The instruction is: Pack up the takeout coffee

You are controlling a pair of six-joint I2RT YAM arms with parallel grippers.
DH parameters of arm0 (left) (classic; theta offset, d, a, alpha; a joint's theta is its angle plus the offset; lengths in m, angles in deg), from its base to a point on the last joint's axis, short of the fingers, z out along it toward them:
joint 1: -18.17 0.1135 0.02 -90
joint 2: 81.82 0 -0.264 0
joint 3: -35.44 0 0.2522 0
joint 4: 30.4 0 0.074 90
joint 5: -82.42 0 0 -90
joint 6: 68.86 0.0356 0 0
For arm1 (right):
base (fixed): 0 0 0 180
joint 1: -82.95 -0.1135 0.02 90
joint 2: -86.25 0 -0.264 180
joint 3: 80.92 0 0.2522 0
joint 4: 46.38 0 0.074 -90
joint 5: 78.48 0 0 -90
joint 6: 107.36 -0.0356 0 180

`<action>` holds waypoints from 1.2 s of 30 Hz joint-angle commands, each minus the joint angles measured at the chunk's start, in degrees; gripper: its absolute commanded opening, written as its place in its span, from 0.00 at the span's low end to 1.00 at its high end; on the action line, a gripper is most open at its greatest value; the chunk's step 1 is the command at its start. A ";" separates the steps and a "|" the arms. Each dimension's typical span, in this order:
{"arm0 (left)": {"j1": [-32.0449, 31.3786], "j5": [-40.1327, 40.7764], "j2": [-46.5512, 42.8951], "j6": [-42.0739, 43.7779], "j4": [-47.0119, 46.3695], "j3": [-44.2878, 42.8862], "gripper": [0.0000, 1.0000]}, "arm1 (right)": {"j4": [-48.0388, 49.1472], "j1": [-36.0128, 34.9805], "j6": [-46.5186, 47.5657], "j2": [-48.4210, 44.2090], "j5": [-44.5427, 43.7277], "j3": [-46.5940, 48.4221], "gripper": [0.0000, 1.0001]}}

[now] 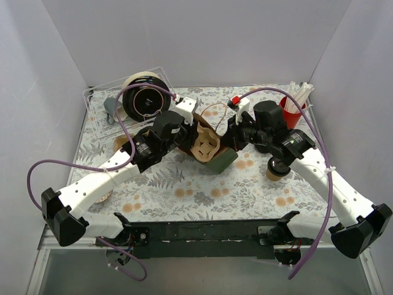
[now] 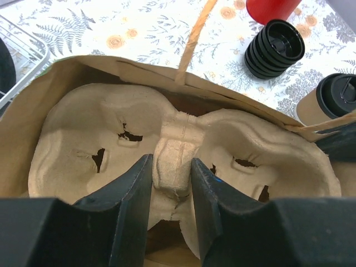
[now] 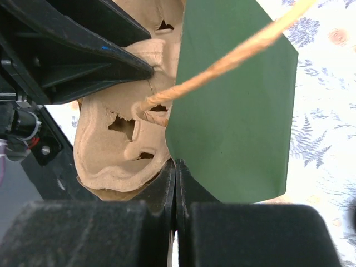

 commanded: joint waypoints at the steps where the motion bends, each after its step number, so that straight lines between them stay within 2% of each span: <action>1: 0.07 3.66 -3.84 -0.38 -6.23 -0.43 0.07 | 1.71 -0.56 -5.22 -0.89 7.19 -1.52 0.01; 7: -0.02 2.61 -6.21 0.32 -6.93 0.18 0.09 | 5.49 -0.03 -10.93 -0.80 12.64 -4.50 0.01; 13: -0.02 2.60 -6.83 3.31 -7.81 3.17 0.09 | 4.45 0.06 -10.24 0.16 13.52 -4.16 0.01; 20: -0.02 3.92 -7.00 7.61 -10.44 1.77 0.11 | 3.91 0.41 -10.06 2.01 15.71 -3.28 0.01; 28: 0.07 4.45 -7.53 6.92 -11.50 1.94 0.13 | 3.56 1.64 -9.79 2.28 16.42 -3.01 0.01; 36: -0.02 -0.56 -6.92 7.53 -9.49 2.21 0.13 | 3.22 3.84 -10.50 2.19 15.02 -1.96 0.01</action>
